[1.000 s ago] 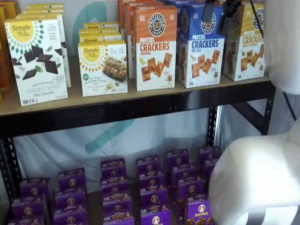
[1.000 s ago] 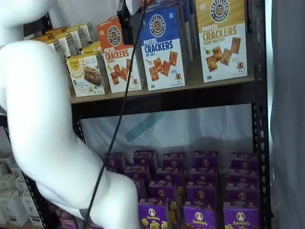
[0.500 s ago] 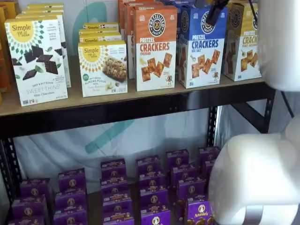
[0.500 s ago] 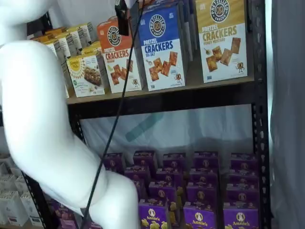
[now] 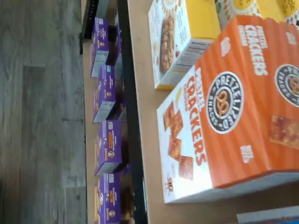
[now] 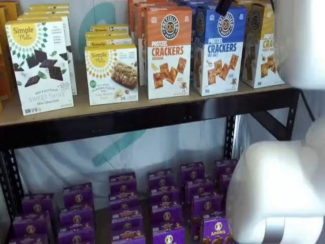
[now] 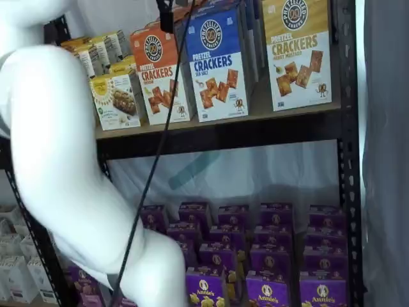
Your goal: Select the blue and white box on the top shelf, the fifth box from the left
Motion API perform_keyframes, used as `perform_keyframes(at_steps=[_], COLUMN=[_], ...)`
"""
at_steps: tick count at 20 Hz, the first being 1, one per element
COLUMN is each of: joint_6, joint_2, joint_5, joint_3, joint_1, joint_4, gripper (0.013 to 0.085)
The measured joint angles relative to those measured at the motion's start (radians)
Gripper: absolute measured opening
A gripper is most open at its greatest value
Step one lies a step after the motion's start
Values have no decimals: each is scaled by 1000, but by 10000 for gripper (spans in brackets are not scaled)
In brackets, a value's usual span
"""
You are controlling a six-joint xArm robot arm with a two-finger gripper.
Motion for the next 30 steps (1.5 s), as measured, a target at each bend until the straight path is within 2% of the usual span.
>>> perform_keyframes(at_steps=[7, 15, 22, 30], joint_6=[-18, -30, -41, -50], joint_2=[119, 185, 245, 278], joint_5=[11, -23, 2, -6], joint_3=[-93, -134, -192, -208], joint_1=[-8, -3, 2, 14], joint_4=[-3, -14, -50, -85], gripper=[850, 850, 850, 850])
